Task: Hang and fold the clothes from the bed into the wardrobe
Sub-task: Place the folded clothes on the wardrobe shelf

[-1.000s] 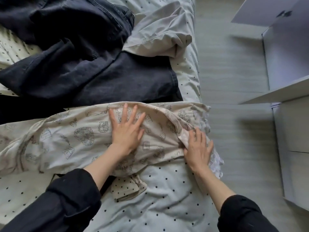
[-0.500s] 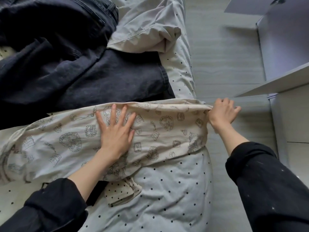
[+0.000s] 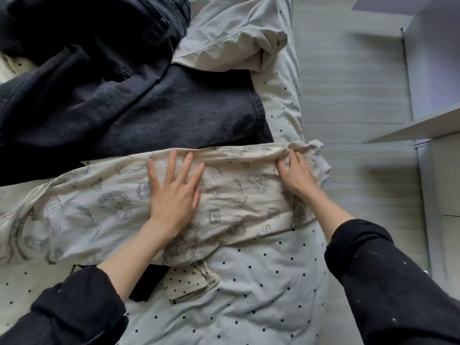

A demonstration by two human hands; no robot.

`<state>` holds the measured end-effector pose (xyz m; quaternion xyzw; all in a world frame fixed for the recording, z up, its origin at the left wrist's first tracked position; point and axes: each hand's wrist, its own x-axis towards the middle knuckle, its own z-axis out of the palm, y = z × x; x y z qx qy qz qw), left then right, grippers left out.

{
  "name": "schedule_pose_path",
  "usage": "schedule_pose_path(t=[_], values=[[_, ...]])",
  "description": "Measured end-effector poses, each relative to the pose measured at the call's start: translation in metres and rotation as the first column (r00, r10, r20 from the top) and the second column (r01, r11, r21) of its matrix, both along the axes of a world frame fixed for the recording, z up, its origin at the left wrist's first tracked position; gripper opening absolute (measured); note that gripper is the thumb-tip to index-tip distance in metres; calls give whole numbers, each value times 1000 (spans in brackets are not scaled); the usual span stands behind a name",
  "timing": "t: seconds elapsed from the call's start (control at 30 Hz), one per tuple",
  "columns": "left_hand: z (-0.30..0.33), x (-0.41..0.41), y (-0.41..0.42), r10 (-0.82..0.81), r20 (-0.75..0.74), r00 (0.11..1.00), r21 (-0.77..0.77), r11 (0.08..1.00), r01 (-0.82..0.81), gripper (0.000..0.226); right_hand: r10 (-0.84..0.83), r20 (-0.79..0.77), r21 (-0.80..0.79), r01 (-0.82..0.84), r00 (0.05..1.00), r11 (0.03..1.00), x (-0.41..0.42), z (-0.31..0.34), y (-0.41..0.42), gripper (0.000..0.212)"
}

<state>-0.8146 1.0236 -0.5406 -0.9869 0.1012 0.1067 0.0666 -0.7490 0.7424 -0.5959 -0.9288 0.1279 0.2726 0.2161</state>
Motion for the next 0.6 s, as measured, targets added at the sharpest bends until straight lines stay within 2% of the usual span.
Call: schedule_pose_path(t=[0.07,0.17,0.43,0.53,0.6], values=[[2,-2,11,-7,14,1000,18,1000,7,57,-57,-33,-50,55,998,997,0,-2,3,68],[5,-14,26,15,32,999,11,1000,-16,58,-75,49,-113,80,996,990,-17,6,25,66],[19,-84,72,85,-3,996,-193,978,-84,58,190,107,26,-194,976,981,-118,45,143,59],[31,-103,93,89,86,992,-331,942,-56,69,303,182,53,-317,936,947,-134,61,188,69],[39,-116,114,141,143,980,-378,923,-78,81,375,282,36,-400,883,916,-136,72,220,69]])
